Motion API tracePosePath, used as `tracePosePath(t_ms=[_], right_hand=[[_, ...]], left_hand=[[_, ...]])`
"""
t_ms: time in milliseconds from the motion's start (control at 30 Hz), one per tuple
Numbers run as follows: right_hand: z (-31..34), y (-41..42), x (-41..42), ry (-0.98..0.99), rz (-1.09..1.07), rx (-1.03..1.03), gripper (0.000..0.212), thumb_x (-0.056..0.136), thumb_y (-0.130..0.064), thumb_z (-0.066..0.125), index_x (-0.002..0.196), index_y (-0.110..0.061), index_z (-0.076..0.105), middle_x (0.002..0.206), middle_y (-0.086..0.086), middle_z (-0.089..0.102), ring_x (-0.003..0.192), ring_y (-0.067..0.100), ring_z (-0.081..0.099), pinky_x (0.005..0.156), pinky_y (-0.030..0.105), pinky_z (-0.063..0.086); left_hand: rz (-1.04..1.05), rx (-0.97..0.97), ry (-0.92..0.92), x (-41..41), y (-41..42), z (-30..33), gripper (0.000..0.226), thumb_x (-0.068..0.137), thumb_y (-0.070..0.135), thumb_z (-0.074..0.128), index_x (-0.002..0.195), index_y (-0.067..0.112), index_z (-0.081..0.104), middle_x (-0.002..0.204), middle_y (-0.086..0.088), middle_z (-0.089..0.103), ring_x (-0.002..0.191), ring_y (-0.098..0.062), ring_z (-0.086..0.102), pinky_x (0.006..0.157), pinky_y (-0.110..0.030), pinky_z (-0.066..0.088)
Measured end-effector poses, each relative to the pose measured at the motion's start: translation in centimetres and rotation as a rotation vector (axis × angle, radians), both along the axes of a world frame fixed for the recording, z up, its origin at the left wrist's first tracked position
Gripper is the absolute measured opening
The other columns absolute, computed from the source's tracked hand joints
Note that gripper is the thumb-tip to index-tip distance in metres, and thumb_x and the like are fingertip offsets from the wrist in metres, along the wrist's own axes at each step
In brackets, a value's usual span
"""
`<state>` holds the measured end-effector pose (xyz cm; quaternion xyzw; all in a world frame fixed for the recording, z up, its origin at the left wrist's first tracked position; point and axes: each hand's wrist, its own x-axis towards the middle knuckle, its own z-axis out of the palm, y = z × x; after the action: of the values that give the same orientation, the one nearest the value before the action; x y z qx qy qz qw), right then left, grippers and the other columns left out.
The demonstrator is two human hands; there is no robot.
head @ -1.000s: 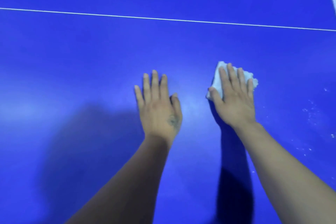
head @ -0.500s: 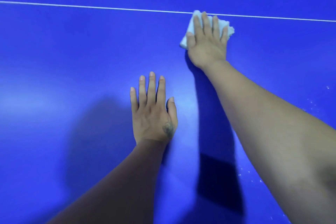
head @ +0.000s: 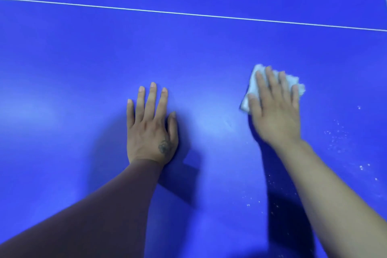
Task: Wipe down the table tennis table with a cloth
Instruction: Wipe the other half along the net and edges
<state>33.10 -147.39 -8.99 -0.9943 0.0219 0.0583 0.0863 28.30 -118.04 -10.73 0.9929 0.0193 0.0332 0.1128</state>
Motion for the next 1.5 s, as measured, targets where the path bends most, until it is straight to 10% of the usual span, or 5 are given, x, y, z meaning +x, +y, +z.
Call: tracePosePath(t_ms=[333,633,1000,1500], right_hand=[[-0.3,5.9,13.4,0.055,-0.063,0.050,0.068,0.109,-0.052,0.021,0.171,-0.028,0.007,0.179,-0.006,-0.002,0.165,0.024,-0.008,0.130,0.058,-0.008],[-0.4,6.6,-2.6,-0.064,0.241,0.045,0.063,0.110,-0.049,0.031,0.169,-0.025,0.026,0.177,-0.004,0.019,0.165,0.023,0.010,0.132,0.055,0.011],[-0.6,-1.6,3.1,0.013,-0.236,0.043,0.071,0.105,-0.055,0.014,0.170,-0.028,0.013,0.179,-0.005,0.007,0.165,0.025,0.000,0.130,0.060,0.000],[-0.1,2.4,-13.0,-0.024,0.166,0.040,0.064,0.110,-0.048,0.034,0.170,-0.028,0.021,0.178,-0.007,0.013,0.165,0.020,0.005,0.132,0.054,0.010]], left_hand=[[-0.005,0.005,-0.019,0.1,0.0,-0.2,0.061,0.110,0.042,0.034,0.168,0.021,0.034,0.178,-0.002,0.022,0.167,-0.026,0.010,0.133,-0.055,0.013],[-0.008,-0.007,-0.029,0.1,0.1,-0.2,0.062,0.110,0.041,0.033,0.168,0.022,0.034,0.178,-0.001,0.022,0.167,-0.024,0.010,0.134,-0.053,0.010],[-0.016,0.010,-0.021,0.1,0.0,0.2,0.062,0.109,0.041,0.033,0.167,0.020,0.037,0.177,-0.003,0.025,0.166,-0.029,0.016,0.133,-0.056,0.014],[-0.009,0.030,-0.055,-0.1,-0.2,0.2,0.060,0.110,0.040,0.033,0.166,0.017,0.038,0.176,-0.006,0.029,0.165,-0.030,0.017,0.133,-0.055,0.013]])
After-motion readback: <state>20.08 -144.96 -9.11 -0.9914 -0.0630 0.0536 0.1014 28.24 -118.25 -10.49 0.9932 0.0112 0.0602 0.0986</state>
